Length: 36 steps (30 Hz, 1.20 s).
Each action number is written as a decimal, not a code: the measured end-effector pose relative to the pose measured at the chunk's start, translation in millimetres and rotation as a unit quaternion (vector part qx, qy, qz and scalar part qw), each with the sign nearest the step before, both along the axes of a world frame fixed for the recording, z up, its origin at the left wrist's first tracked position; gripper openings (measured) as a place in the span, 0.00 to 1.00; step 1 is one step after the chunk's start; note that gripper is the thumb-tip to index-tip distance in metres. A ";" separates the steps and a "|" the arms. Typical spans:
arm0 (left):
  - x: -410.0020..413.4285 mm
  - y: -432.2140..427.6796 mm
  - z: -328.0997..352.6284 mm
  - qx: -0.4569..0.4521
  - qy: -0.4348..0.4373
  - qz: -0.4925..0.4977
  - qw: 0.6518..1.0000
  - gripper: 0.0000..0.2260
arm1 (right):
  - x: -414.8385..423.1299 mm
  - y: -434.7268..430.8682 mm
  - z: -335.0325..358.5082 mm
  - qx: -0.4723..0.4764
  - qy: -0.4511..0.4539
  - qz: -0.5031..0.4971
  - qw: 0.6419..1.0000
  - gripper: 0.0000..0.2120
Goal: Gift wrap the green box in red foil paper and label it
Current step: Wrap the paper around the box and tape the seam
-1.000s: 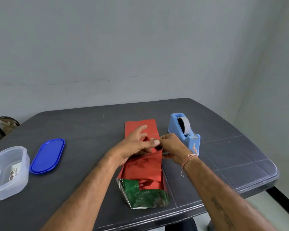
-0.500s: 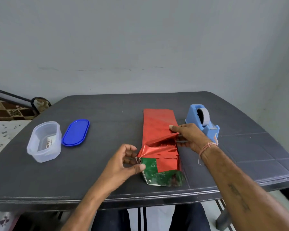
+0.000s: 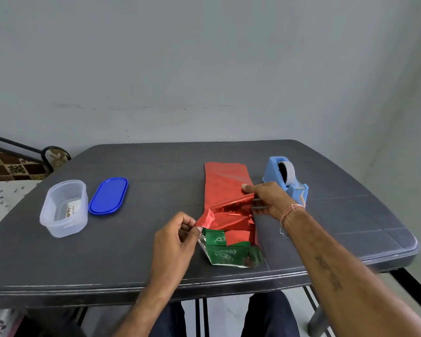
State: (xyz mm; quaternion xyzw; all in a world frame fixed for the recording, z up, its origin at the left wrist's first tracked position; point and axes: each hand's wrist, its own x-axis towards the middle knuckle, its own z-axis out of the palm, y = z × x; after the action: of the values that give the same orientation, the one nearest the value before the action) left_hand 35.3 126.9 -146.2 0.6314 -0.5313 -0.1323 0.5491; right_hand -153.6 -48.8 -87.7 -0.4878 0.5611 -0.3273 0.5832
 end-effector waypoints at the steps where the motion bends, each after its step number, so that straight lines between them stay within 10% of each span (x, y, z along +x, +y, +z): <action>1: -1.8 2.0 1.3 -0.015 -0.048 0.013 0.999 0.07 | -1.0 -1.2 -0.6 0.002 0.000 -0.001 1.000 0.09; 11: -18.5 25.7 -5.1 -0.101 -0.318 -0.031 0.942 0.07 | 1.5 -8.6 -6.7 0.005 0.004 -0.016 1.000 0.14; 18: -1.0 20.0 1.9 0.094 -0.162 -0.034 0.982 0.32 | 2.8 -11.6 -10.9 0.002 -0.001 -0.014 1.000 0.21; 24: -15.4 20.0 -14.2 0.067 -0.079 -0.017 0.994 0.15 | 3.8 -10.9 -11.6 0.003 -0.006 -0.019 1.000 0.18; 29: -27.0 27.9 -17.8 0.057 0.190 0.015 0.980 0.09 | 5.3 -7.3 -9.5 0.002 -0.002 -0.018 1.000 0.13; 36: -34.8 41.1 -19.4 0.070 0.192 0.000 0.979 0.16 | 6.3 -1.3 -8.0 0.001 -0.008 -0.014 1.000 0.11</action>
State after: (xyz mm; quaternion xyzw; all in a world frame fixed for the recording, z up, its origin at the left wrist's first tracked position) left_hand 0.5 168.0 -165.6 0.6309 -0.4058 -0.2875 0.5955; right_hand -147.3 -50.2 -95.7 -0.4767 0.5633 -0.3388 0.5837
